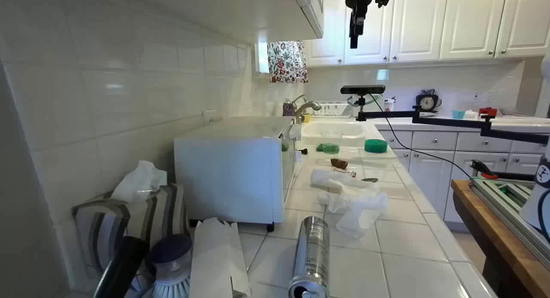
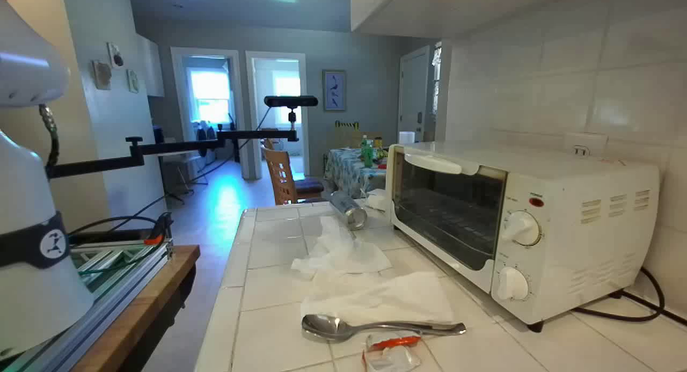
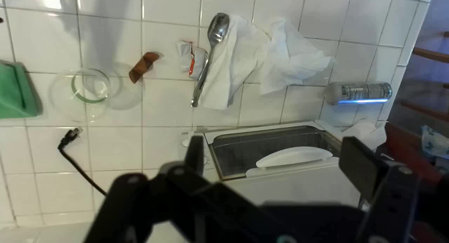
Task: Open the right door of the cabinet above the toaster oven.
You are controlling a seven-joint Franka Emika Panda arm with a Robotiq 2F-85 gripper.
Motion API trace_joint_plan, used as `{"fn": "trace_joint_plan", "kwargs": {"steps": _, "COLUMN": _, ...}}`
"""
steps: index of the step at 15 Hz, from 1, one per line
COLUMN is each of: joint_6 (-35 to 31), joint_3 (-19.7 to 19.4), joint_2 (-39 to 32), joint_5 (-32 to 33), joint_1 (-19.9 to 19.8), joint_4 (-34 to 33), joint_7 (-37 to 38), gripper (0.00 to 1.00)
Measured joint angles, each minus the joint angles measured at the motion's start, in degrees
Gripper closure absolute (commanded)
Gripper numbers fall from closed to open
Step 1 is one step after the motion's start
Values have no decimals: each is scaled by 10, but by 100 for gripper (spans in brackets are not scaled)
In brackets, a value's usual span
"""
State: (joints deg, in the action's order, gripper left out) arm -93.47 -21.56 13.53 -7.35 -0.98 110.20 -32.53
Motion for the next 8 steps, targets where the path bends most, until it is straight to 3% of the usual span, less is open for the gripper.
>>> {"fn": "trace_joint_plan", "kwargs": {"steps": 5, "joint_6": 0, "joint_3": 0, "joint_2": 0, "joint_5": 0, "joint_1": 0, "joint_4": 0, "joint_7": 0, "gripper": 0}}
{"fn": "trace_joint_plan", "kwargs": {"steps": 8, "joint_6": -1, "joint_3": 20, "joint_2": 2, "joint_5": 0, "joint_1": -14, "joint_4": 0, "joint_7": 3, "gripper": 0}}
